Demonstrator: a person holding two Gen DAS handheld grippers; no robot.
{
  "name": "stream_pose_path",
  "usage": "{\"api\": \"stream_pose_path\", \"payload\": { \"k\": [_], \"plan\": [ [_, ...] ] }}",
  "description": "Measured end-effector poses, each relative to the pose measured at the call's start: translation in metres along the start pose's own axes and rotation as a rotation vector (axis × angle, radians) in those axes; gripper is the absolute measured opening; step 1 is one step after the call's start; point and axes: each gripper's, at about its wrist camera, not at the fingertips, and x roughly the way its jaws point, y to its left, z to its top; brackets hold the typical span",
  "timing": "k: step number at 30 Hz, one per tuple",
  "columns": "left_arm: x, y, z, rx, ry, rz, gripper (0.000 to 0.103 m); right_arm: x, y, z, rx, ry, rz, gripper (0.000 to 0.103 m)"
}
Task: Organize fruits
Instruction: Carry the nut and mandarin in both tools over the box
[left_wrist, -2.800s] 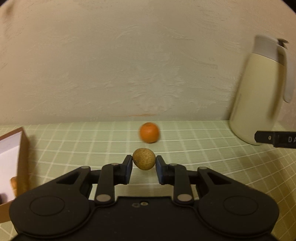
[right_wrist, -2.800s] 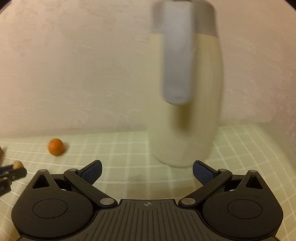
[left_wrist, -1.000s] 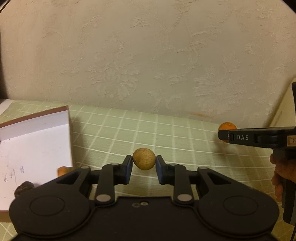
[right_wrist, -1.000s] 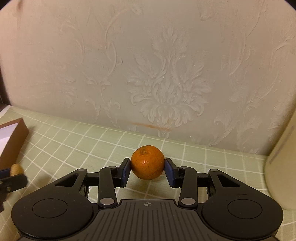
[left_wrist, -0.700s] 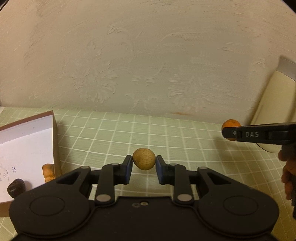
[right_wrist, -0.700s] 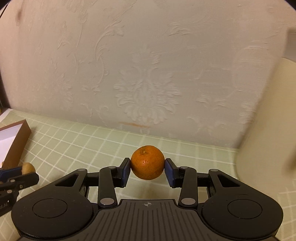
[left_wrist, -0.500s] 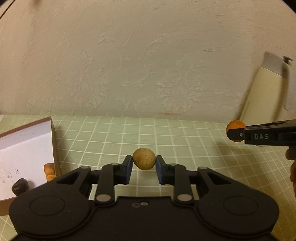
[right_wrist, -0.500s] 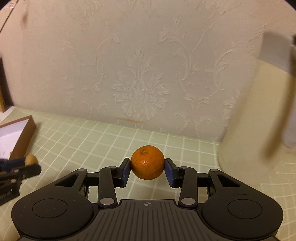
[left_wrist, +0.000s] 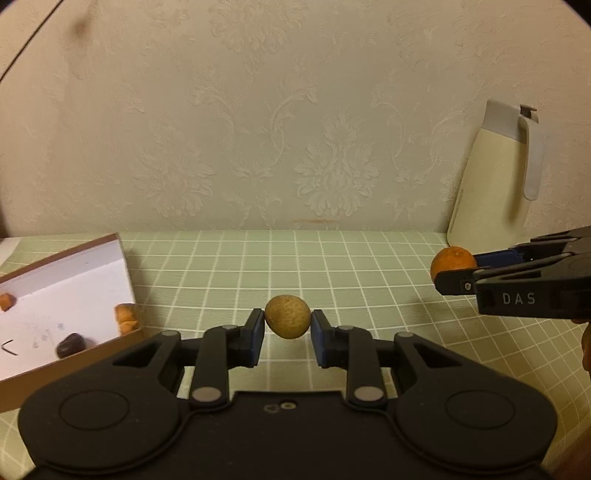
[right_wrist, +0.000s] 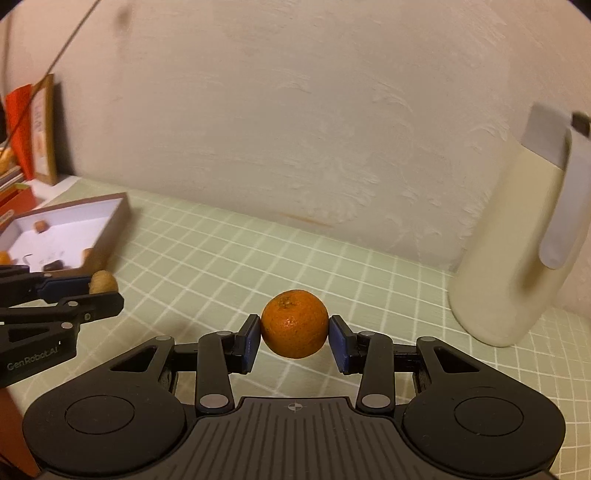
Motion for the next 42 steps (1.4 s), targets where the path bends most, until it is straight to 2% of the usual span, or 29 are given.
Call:
{"api": "stream_pose_path", "payload": {
  "k": [10, 17, 25, 35, 42],
  "plan": [
    [-0.041, 0.039, -0.016, -0.026, -0.016, 0.065, 0.018, -0.007, 0.055, 0.008, -0.068, -0.024, 0.100, 0.040],
    [-0.068, 0.098, -0.023, -0.085, -0.036, 0.189, 0.018, -0.006, 0.108, 0.027, -0.114, -0.070, 0.198, 0.040],
    [-0.092, 0.158, -0.031, -0.171, -0.043, 0.312, 0.018, 0.010, 0.164, 0.045, -0.147, -0.085, 0.290, 0.040],
    [-0.101, 0.224, -0.022, -0.240, -0.077, 0.438, 0.018, 0.041, 0.211, 0.068, -0.160, -0.091, 0.328, 0.040],
    [-0.095, 0.249, -0.021, -0.289, -0.080, 0.463, 0.018, 0.063, 0.231, 0.086, -0.112, -0.108, 0.349, 0.040]
  ]
}}
